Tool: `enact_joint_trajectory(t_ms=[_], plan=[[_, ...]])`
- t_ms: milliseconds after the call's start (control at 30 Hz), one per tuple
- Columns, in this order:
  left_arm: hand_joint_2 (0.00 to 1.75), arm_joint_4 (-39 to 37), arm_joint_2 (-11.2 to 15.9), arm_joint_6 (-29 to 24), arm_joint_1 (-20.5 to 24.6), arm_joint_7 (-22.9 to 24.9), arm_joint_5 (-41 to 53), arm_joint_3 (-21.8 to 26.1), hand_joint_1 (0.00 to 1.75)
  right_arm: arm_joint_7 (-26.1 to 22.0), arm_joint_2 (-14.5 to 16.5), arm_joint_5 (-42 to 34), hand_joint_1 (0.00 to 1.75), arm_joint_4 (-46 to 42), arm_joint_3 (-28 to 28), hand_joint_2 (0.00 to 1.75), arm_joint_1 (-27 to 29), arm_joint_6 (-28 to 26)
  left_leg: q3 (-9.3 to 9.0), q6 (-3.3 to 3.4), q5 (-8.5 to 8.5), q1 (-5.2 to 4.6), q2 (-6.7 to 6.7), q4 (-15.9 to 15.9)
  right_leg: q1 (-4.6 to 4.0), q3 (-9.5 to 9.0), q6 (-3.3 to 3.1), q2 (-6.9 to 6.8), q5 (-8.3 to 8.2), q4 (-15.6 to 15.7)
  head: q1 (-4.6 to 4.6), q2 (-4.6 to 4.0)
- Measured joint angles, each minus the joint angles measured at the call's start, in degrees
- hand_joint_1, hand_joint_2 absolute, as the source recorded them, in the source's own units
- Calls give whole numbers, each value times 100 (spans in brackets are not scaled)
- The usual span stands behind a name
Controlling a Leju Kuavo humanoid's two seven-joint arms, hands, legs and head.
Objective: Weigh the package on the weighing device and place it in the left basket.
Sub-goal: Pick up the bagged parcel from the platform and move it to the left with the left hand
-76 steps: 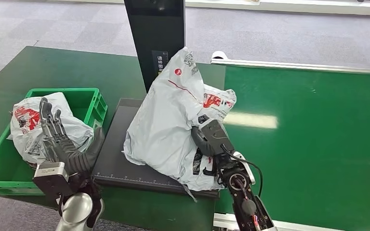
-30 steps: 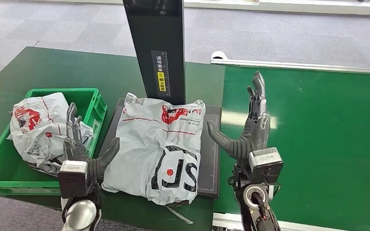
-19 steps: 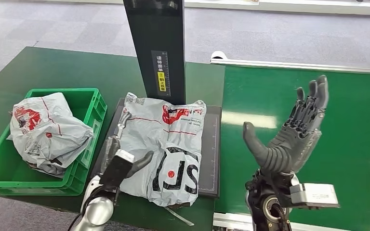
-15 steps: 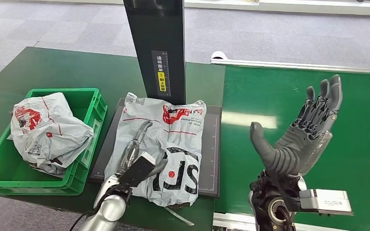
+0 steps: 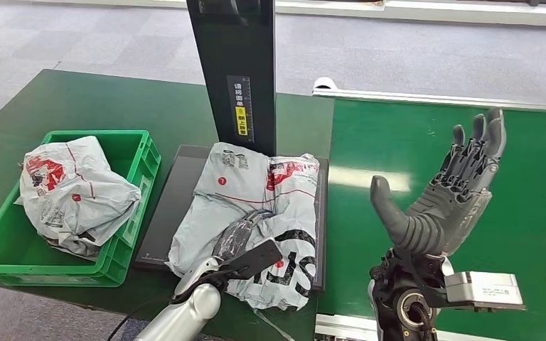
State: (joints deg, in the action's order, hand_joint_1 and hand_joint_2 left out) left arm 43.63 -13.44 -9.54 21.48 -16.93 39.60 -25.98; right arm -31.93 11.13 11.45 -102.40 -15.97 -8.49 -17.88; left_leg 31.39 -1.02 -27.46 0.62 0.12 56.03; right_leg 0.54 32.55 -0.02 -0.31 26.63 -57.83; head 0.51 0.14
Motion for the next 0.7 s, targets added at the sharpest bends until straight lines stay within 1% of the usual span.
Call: enact_joint_trajectory(t_ms=[133, 167, 333, 400, 467, 567, 633, 700], plan=[[175, -212, -19, -44, 132, -177, -182, 2, 157, 4, 23, 19, 0, 0, 60, 175, 0, 7, -14, 1, 0, 0, -4, 0, 0, -21, 1, -5, 0, 1, 1, 1], [175, -233, -24, -71, 146, -246, -260, 8, 158, 4, 29, 21, 0, 0, 77, 175, 0, 7, -16, 2, 1, 0, -4, 0, 0, -23, 1, -5, 0, 1, 1, 1], [175, -118, -31, -264, 85, -767, -893, 78, 158, 3, 38, 56, 0, 0, 177, 175, 24, 5, -19, 2, 4, 0, -3, 0, 0, -17, 0, -3, -1, 0, 1, 1], [175, 199, 0, -355, -45, -951, -1187, 91, 157, -22, 42, 78, 0, 0, 213, 175, 57, 4, -9, 2, 4, 1, -2, 0, -1, -4, 0, 0, -1, 0, 1, 0], [175, 699, 66, -404, -195, -1050, -1450, 91, 157, -60, 49, 86, 0, 0, 250, 175, 91, 2, 6, 2, 4, 1, -1, 1, -1, 13, -1, 1, -2, -1, 1, 0], [175, 1358, 172, -418, -324, -1043, -1605, 96, 158, -101, 52, 87, 0, 0, 293, 175, 116, 0, 19, 2, 4, 1, -2, 1, -2, 27, -1, 1, -1, -1, 2, 0], [175, 1625, 222, -418, -387, -1036, -1623, 99, 161, -114, 52, 87, 0, 0, 308, 175, 119, 0, 23, 2, 4, 1, -2, 0, -2, 30, -1, 1, -1, -1, 2, 1], [175, 1829, 261, -471, -446, -1113, -1659, 99, 159, -116, 52, 87, 0, 0, 322, 175, 119, -1, 26, 2, 3, 1, -1, 0, -2, 33, -1, 1, -1, -1, 1, 1]])
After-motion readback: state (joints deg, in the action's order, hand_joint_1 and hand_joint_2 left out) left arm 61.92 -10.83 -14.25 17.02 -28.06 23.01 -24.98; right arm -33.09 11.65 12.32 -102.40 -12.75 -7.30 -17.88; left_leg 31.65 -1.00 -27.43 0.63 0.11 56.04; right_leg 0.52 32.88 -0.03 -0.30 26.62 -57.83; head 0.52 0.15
